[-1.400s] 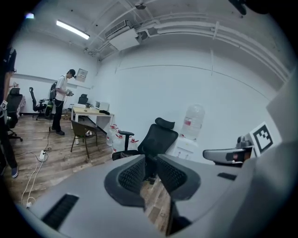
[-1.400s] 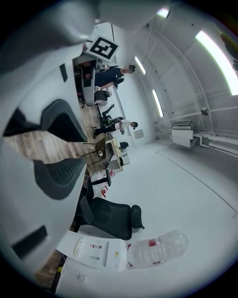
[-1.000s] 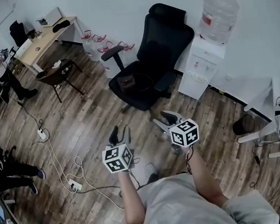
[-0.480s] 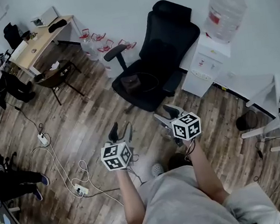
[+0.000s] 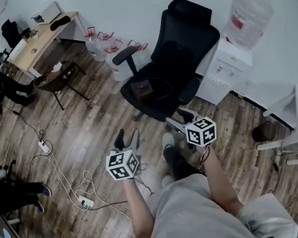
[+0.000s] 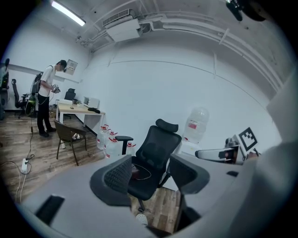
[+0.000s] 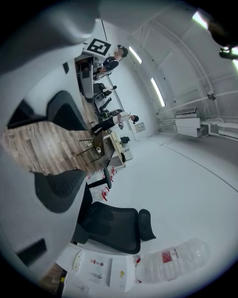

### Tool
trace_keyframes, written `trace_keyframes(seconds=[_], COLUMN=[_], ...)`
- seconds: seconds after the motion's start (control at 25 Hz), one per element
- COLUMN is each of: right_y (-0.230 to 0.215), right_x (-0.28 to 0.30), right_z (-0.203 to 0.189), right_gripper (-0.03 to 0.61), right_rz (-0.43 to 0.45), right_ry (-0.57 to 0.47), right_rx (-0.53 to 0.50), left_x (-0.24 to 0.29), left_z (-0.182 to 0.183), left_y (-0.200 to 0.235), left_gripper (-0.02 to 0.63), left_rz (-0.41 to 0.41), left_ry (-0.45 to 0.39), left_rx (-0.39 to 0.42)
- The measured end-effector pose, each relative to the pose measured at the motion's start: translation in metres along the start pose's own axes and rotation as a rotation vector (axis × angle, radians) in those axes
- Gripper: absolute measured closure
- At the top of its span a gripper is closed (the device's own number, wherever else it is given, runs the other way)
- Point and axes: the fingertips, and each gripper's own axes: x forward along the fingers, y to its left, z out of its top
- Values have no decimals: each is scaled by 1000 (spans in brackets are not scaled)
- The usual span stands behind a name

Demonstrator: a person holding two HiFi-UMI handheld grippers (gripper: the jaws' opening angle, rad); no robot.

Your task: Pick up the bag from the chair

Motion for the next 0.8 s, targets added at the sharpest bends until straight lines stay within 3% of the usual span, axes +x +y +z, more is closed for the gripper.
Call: trace_keyframes(seconds=[0.48,0.8], right_y=[-59,-117], right_x=[96,149], right_z=[57,104], right_gripper=[302,302], right_rz=[56,49], right_ry=[5,-18], right_rx=[46,82], left_x=[93,179], left_z=[49,86], left_y=[43,56], left_gripper=[365,365], left_rz=[60,49], left_ry=[28,56], left_rx=[-3,20])
